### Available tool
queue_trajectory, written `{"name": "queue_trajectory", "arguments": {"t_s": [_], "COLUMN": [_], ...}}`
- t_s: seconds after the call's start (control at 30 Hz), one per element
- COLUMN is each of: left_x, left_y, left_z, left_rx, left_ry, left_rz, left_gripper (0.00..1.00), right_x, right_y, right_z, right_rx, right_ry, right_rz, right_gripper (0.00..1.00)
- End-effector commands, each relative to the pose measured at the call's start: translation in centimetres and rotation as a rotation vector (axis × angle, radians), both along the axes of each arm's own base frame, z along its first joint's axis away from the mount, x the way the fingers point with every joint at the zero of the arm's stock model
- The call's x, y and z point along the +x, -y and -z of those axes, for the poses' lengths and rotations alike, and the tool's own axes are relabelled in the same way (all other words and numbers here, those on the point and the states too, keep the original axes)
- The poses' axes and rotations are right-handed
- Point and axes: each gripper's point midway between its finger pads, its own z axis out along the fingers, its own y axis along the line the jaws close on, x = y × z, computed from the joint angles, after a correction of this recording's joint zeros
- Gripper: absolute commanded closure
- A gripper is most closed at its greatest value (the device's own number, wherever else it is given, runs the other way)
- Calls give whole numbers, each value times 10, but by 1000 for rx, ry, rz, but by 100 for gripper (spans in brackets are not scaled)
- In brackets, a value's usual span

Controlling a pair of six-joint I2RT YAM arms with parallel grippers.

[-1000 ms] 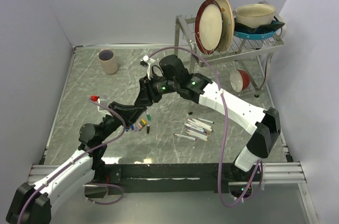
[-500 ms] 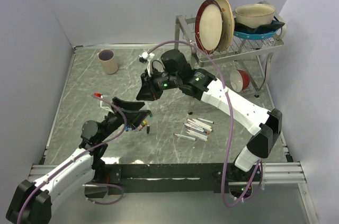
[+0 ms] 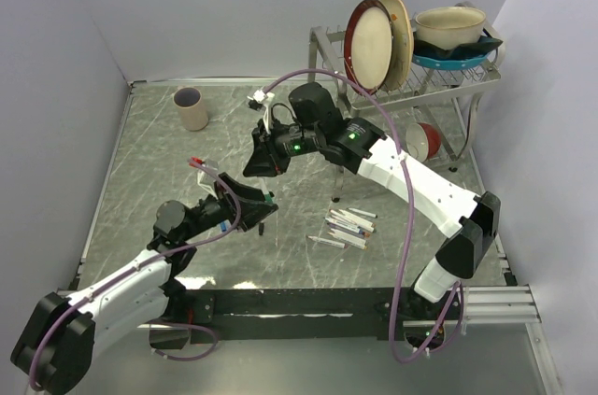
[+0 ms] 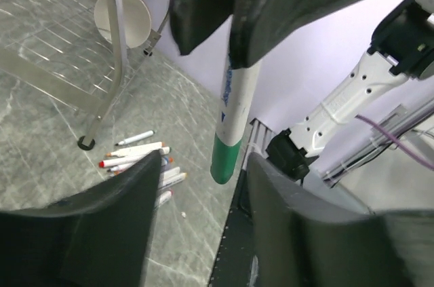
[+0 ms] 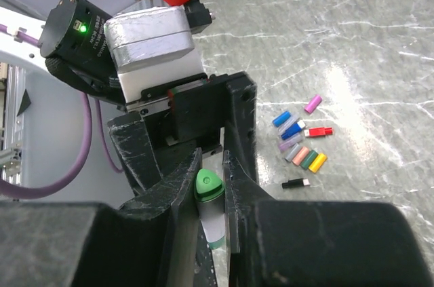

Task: Open the pen caps

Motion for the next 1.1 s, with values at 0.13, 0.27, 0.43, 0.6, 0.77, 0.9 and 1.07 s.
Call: {"name": "queue_trajectory", "arguments": {"t_s": [0.13, 0.27, 0.43, 0.6, 0.77, 0.9, 1.07], "left_x": [-11, -12, -18, -18, -19, -16, -17], "left_y": [4, 0, -1, 2, 5, 8, 14], "left_z": [-33, -39, -49, -39, -24, -5, 20], "left_rx": [-51, -72, -89, -54, -28, 21, 73], "left_ry": [133, 145, 172, 154, 119, 85, 39], "left_rz": [57, 37, 54, 74, 94, 101, 138], "left_gripper": [53, 53, 77, 96, 99, 99, 99], "right_x": [-2, -2, -1, 10, 30, 46, 61], "right_y": [-1, -1, -2, 2, 13, 24, 39], "right_z": [-1, 0, -6, -30, -56, -95, -134], "right_rx": [22, 21, 29, 57, 86, 145, 199], "right_ry": [-1, -5, 1, 32, 74, 133, 187], "right_rz": [-16, -15, -14, 7, 59, 111, 186], "right_gripper": [100, 100, 100, 100, 100, 100, 100]}}
